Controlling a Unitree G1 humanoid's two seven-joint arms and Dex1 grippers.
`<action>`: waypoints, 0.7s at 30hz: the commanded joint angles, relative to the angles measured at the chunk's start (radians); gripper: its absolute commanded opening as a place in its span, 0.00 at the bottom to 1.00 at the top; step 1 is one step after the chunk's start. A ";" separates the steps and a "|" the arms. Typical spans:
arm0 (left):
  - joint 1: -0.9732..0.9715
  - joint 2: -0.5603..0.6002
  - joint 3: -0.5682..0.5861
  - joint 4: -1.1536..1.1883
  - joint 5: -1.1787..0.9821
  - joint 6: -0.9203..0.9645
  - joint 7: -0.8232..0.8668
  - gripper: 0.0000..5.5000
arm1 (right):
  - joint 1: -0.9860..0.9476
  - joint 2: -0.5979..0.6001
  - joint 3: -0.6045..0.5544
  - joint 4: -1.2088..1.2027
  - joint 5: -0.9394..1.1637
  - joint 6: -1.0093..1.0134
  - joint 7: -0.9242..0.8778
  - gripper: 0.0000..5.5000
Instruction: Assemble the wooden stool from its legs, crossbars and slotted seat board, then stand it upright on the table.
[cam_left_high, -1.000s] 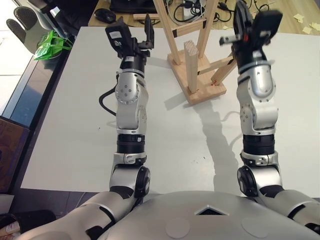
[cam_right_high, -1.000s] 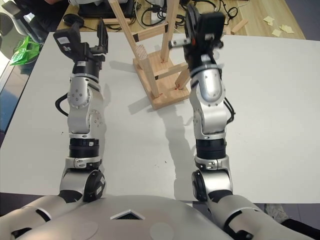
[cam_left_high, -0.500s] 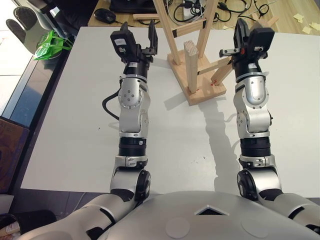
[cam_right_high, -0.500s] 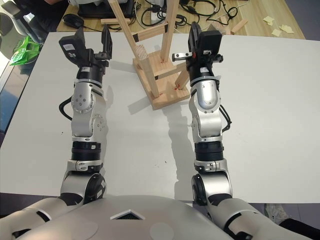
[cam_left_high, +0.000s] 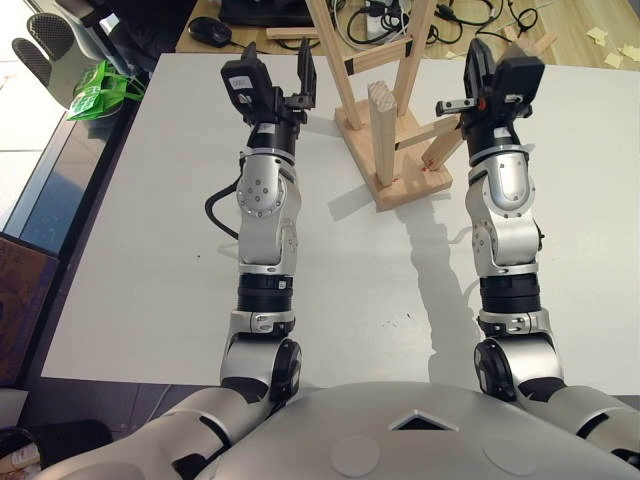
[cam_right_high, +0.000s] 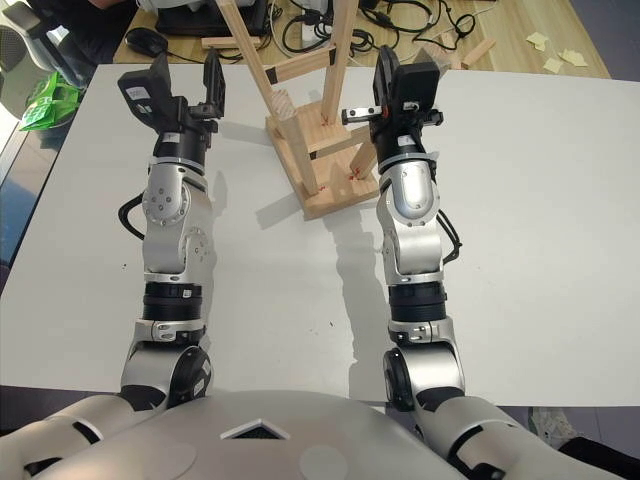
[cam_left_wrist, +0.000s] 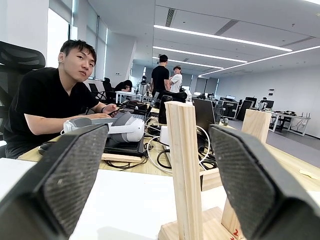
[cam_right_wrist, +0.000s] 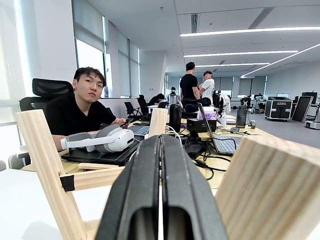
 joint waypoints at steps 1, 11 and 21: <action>-0.009 0.009 -0.005 -0.011 0.011 0.010 0.001 0.68 | -0.020 -0.001 -0.004 0.002 0.000 0.014 0.000 0.01; -0.052 0.002 -0.233 -0.404 -0.198 0.503 -0.197 0.68 | -0.088 0.013 -0.078 -0.054 0.054 0.092 -0.054 0.01; -0.231 -0.006 -0.395 -0.422 -0.165 0.787 -0.223 0.68 | -0.283 -0.063 -0.233 0.042 0.111 0.110 -0.129 0.01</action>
